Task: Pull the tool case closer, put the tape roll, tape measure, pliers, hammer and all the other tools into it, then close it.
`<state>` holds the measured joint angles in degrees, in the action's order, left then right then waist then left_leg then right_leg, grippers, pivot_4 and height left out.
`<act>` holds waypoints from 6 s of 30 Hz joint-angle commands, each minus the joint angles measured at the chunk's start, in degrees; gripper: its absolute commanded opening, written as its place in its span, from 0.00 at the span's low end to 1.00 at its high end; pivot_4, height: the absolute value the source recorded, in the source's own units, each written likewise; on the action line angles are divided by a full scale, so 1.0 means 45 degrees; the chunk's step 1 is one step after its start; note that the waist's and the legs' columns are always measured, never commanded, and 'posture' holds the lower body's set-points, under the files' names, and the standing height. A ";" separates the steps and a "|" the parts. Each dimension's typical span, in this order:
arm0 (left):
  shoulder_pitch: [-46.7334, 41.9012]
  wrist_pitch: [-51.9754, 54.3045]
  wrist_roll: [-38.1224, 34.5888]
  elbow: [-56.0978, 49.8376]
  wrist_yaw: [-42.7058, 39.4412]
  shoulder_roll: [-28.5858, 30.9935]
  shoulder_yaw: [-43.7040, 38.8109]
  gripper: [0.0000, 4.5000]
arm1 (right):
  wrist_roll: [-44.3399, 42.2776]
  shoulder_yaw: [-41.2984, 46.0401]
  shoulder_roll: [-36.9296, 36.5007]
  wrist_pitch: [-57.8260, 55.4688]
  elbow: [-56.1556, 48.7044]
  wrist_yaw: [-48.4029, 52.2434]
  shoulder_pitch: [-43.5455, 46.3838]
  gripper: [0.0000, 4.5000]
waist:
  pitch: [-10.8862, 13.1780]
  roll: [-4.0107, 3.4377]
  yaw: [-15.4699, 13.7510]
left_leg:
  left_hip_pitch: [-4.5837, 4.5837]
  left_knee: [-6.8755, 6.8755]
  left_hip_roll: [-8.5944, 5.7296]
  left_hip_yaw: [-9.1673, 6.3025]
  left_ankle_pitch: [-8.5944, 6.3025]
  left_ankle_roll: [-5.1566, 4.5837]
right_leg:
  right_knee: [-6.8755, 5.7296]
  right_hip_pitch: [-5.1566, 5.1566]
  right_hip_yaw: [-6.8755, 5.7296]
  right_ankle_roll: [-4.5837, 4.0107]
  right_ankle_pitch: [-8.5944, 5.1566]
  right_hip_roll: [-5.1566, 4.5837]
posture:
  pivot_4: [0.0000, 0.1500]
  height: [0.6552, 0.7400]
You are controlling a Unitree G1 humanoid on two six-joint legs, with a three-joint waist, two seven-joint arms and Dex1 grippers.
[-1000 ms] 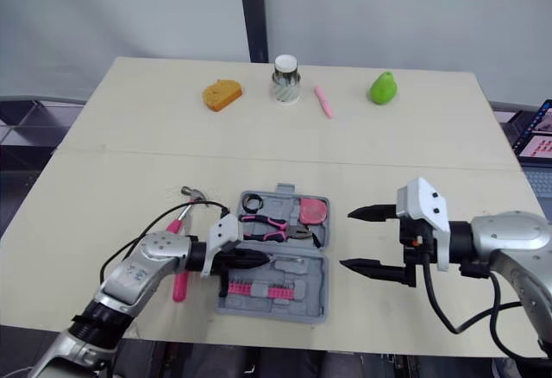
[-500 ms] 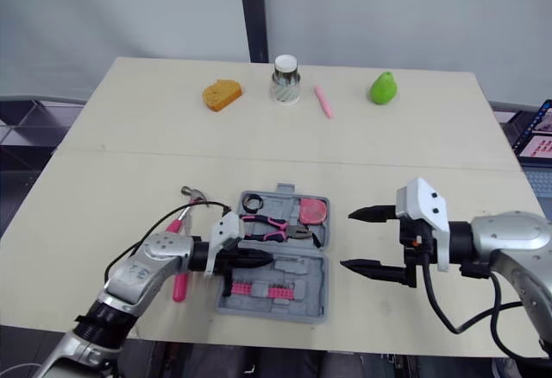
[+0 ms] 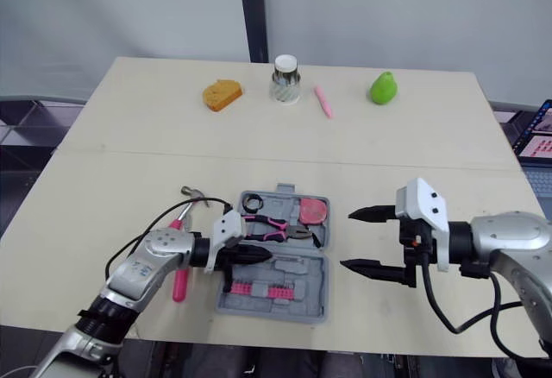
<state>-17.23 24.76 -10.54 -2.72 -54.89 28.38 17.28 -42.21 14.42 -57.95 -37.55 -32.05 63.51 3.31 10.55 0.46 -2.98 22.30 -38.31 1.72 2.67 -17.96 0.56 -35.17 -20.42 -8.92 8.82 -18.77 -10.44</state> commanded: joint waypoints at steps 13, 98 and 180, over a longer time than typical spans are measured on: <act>0.0027 -0.1333 0.0895 0.0467 -0.0038 0.0179 0.0414 0.01 | -0.0010 0.0671 -0.0244 0.0108 -0.0376 -0.0030 0.0001 1.00 | -0.0006 0.0001 0.0001 | -0.0004 0.0002 0.0000 0.0001 0.0000 0.0000 | -0.0001 0.0001 0.0000 0.0000 0.0000 0.0000 | 1.00 1.00; -0.0183 0.1732 -0.0081 0.0331 -0.0116 -0.0381 0.0152 0.01 | -0.0018 0.0880 -0.0106 0.0113 -0.0651 -0.0412 -0.0455 1.00 | -0.0022 0.0002 -0.0030 | -0.0020 -0.0004 0.0000 -0.0002 0.0000 0.0000 | 0.0000 0.0024 0.0001 0.0000 0.0000 -0.0001 | 1.00 1.00; 0.0307 -0.4356 0.4340 0.1975 -0.0418 0.1062 0.2784 0.01 | 0.0899 0.0690 -0.0002 0.0665 -0.0472 -0.0613 -0.0583 1.00 | -0.0160 -0.0016 0.0013 | -0.0219 0.0080 0.0002 0.0000 -0.0014 -0.0010 | 0.0099 0.0225 -0.0008 0.0000 -0.0001 0.0002 | 1.00 1.00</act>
<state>-18.84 3.15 4.37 0.93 -55.58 31.57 25.47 -38.15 16.28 -57.97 -35.15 -33.45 61.57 0.52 9.84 0.39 -2.92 21.32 -37.95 1.73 2.67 -18.02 0.52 -34.73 -19.41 -8.95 8.82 -18.78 -10.43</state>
